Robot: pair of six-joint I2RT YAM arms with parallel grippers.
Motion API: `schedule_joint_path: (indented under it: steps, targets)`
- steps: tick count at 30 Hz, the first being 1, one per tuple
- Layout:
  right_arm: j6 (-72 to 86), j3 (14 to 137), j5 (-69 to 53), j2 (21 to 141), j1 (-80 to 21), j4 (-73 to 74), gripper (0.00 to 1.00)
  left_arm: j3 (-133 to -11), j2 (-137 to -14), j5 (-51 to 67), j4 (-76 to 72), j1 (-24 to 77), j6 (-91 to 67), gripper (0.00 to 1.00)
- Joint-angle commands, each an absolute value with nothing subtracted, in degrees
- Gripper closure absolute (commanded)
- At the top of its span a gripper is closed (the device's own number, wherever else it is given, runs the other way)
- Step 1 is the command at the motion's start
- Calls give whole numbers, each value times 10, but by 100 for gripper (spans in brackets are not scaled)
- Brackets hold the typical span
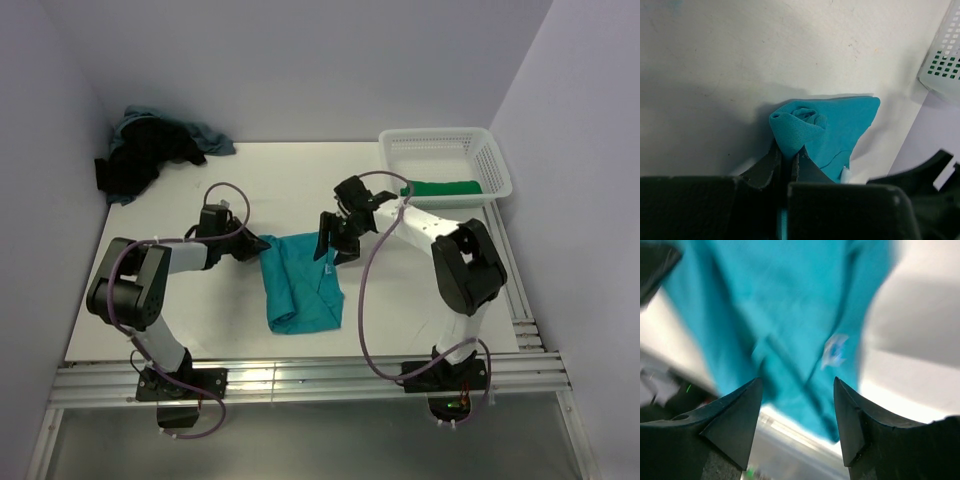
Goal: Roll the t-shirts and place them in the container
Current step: Roll the tshirt
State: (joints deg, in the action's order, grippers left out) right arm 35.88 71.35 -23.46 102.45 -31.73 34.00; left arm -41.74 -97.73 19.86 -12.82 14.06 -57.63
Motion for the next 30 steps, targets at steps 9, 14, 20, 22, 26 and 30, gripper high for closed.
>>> schedule_joint_path:
  steps: [9,14,20,22,26,30]
  targets:
    - [310,818,-126,1165,-278,342,37,-415,-947,208,-113,155,-547,100]
    - [318,835,-125,1202,-272,325,40,-415,-945,208,-102,156,-541,100]
    - [312,843,-135,1225,-270,314,57,-419,-947,210,-95,156,-537,100]
    - [308,846,-125,1230,-270,316,73,-423,-947,210,-94,156,-535,100]
    - [300,887,-92,1246,-269,330,100,-430,-952,207,-86,157,-530,100]
    - [297,953,-67,1271,-262,353,100,-461,-968,196,-65,157,-514,100]
